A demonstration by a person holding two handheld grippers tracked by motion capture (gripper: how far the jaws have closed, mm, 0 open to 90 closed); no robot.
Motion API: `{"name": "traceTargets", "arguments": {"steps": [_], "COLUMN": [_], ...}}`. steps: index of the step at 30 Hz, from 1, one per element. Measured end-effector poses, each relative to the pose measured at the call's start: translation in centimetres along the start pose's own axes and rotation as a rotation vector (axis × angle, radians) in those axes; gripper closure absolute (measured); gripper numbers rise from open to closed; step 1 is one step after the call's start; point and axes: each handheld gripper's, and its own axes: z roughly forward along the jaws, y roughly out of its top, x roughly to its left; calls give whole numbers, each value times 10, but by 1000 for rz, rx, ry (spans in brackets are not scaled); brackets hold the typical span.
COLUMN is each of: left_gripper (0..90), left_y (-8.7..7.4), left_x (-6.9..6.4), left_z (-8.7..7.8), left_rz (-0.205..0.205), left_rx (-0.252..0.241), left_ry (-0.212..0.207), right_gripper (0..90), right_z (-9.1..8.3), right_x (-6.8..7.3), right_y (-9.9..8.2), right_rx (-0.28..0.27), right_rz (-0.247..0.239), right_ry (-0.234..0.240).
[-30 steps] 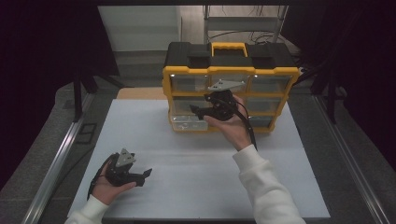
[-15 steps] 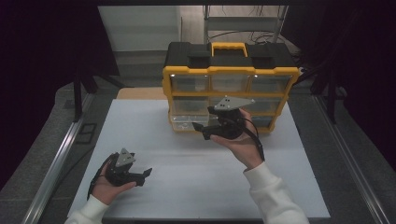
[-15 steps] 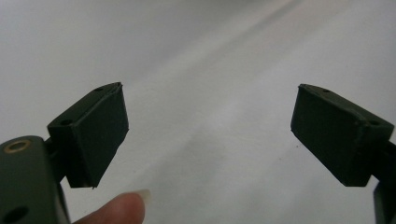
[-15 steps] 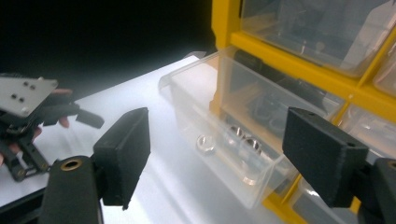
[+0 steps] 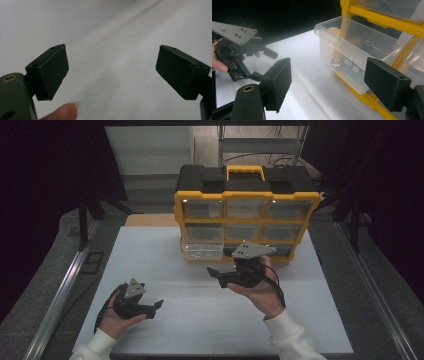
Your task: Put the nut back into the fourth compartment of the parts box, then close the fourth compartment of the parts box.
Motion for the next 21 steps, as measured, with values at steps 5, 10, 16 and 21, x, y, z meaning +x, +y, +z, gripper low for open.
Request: {"name": "traceTargets", "arguments": {"steps": [5, 10, 16, 21], "left_gripper": [120, 119, 119, 119], "left_y": [1, 1, 2, 4], "left_x": [-1, -2, -2, -3], "left_z": [0, 0, 0, -1], "left_rz": [-4, -3, -2, 9], "left_rx": [-5, -9, -12, -10], "left_ry": [-4, -4, -7, -8], "right_gripper": [222, 221, 277, 462], "right_z": [2, 2, 3, 9], "right_x": [4, 10, 16, 21], "right_y": [-8, -9, -11, -15], "right_rx": [26, 33, 59, 80], "right_rz": [-11, -24, -54, -64], "right_ry": [14, 21, 31, -1]}}
